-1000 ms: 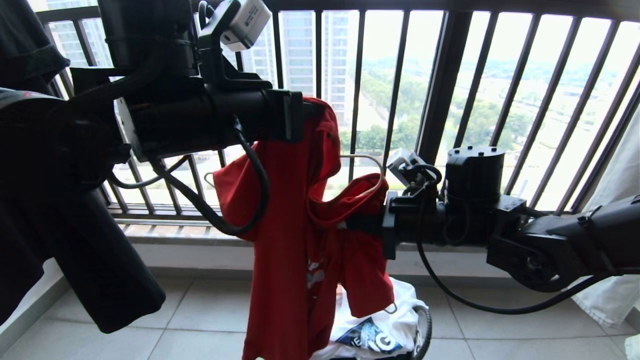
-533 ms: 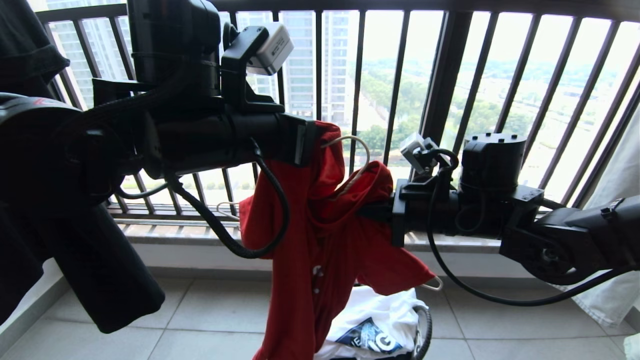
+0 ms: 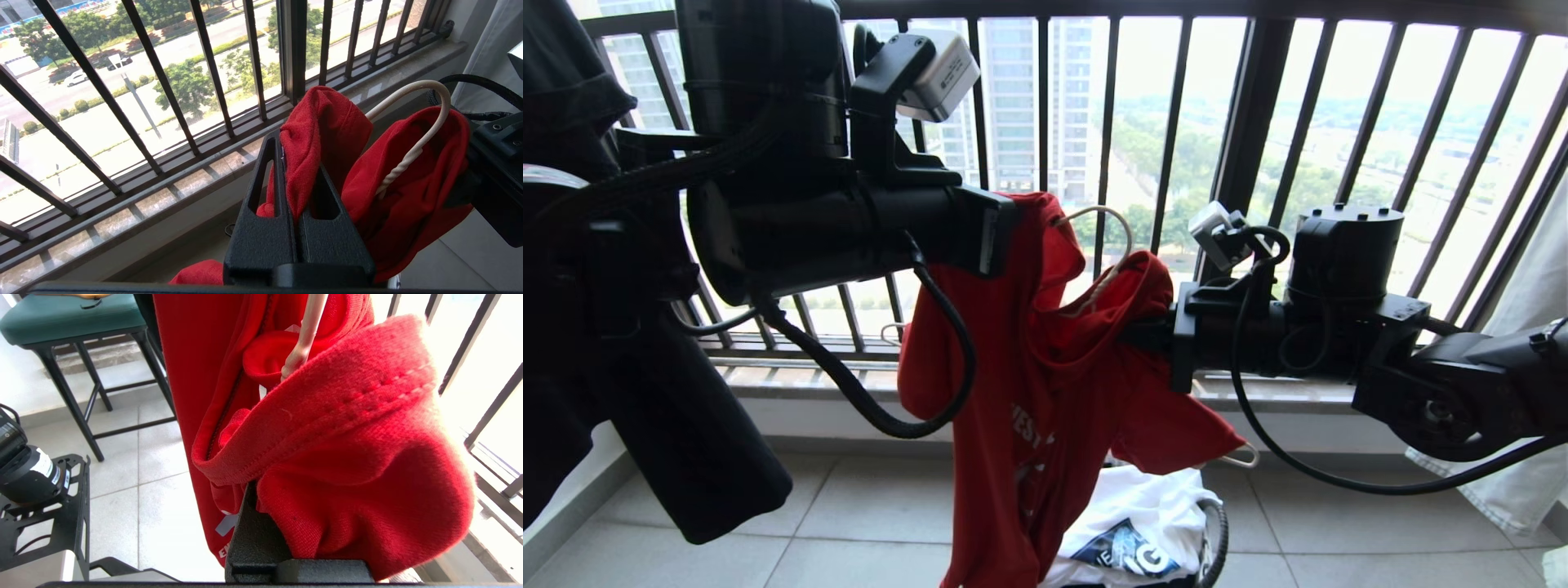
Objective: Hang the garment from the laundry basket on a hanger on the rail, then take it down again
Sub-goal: Hang the clothes on the clothes rack
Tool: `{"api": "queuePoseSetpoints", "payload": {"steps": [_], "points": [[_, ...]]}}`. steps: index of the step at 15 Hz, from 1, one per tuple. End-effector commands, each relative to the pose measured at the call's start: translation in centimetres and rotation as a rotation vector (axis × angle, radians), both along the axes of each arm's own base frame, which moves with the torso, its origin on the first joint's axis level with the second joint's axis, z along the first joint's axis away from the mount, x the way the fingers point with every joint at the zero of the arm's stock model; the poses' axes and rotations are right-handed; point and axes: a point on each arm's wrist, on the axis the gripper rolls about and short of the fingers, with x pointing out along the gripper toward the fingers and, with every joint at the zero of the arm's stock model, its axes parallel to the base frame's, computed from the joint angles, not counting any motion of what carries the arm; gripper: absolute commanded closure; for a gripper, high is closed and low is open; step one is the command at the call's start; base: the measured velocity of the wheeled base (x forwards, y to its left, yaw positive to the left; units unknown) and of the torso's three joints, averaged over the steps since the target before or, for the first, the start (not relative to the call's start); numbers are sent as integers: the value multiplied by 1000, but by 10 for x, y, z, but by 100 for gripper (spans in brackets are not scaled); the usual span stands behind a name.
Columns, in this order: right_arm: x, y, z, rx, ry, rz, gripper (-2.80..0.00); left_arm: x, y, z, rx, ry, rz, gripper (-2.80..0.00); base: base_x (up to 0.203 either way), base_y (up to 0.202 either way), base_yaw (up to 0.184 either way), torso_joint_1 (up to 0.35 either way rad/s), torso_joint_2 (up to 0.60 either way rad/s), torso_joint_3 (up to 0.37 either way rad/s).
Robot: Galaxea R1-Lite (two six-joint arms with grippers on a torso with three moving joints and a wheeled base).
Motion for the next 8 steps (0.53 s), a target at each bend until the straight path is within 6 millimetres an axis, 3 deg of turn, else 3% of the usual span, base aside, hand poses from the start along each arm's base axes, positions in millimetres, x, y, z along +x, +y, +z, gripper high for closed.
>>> {"api": "queuePoseSetpoints", "payload": {"steps": [1,4,8], "points": [[0,0,0,1,-2,4,0,-7,9,10,-18,-28,10,0,0,0,0,0,0,0],[0,0,0,2,-3,3,0,-6,19,9,-8,-18,42,0,0,0,0,0,0,0],[1,-3,1,3,-5,-5,0,-3,19,-14,48,58,48,0,0,0,0,0,0,0]]}}
